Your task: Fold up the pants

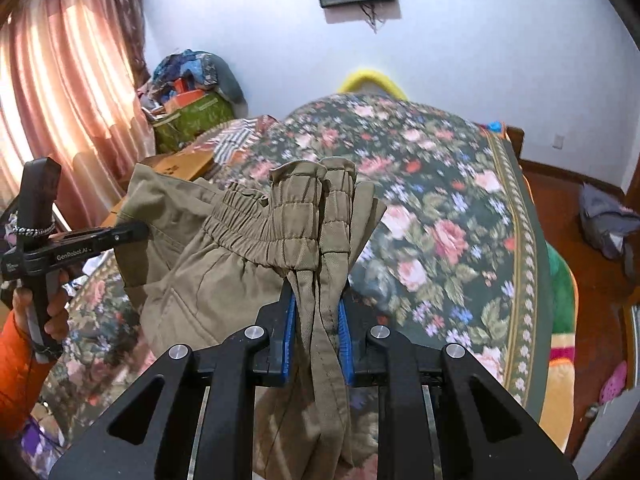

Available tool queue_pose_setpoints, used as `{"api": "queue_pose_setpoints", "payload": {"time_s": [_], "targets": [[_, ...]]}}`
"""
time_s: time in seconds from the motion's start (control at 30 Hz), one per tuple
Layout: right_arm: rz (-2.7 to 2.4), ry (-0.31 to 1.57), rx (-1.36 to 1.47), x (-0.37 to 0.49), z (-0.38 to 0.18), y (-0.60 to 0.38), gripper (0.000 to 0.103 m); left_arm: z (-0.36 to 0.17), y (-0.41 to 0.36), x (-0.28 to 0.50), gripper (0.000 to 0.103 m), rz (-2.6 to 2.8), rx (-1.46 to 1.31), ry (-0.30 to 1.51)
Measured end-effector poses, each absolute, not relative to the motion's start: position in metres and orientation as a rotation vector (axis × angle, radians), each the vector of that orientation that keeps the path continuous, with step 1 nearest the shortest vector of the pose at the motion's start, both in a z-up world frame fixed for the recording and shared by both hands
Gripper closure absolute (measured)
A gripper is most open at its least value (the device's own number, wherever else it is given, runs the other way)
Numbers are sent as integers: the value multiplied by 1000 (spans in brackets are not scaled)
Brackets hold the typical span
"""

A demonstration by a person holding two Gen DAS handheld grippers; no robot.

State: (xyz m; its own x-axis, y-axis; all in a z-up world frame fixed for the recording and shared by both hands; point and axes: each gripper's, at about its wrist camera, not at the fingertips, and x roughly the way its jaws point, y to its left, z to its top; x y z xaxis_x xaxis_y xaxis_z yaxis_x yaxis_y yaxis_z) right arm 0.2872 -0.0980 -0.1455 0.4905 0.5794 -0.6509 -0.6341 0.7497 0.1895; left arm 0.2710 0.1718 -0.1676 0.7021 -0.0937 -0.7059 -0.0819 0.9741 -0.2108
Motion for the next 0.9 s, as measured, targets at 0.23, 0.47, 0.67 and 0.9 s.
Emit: {"api": "queue_pose_setpoints", "payload": {"time_s": [0.23,0.47,0.67,0.9], "targets": [[782,720,-106,283,-128,-56,87,-147,217,263,100,42,-253,763],[823,713,-104,295,-125,-5,87,-144,264,272,100,110,-228,764],[853,724,-109,308,-133,38,87,-153,308,283,100,147,-242,773],[877,765,-108,325,-159,82,87,-191,356,301,100,184,-315,811]]}}
